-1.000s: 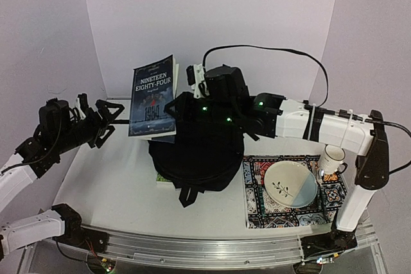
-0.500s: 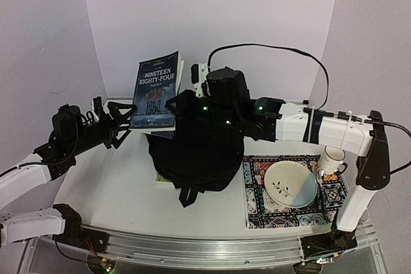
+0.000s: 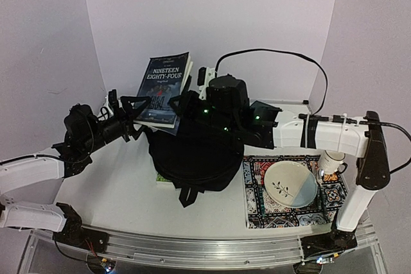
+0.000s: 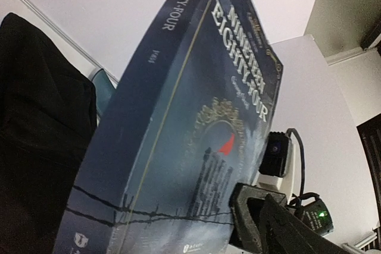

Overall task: Pack the student bag
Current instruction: Pass from the right arm to the left

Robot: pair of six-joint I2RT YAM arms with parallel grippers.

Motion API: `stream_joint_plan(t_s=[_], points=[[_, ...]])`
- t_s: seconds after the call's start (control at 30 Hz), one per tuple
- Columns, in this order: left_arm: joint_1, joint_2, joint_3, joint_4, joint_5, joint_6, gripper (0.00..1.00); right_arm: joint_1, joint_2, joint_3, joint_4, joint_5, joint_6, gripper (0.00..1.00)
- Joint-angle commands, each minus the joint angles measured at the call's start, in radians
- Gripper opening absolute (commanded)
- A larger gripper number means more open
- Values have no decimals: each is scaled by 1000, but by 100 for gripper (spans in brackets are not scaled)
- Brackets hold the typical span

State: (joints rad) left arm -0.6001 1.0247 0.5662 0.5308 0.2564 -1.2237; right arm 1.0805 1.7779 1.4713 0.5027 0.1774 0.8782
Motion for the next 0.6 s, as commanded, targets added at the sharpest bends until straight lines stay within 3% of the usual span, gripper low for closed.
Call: stream_joint_plan(t_s=[0.0,0.3,0.4,0.57], points=[[-35,19,3,203,-46,-37,85,-3,-74,-15,249,94,46,0],[-84,61,41,296,-87,-60,70,-3,-71,-108,312,175,120,0],[-88,77,50,319,-88,-56,59,-5,-64,-113,315,170,131,0],[-89,88,37,326,-109,-35,30,-9,-53,-103,281,131,117,0]])
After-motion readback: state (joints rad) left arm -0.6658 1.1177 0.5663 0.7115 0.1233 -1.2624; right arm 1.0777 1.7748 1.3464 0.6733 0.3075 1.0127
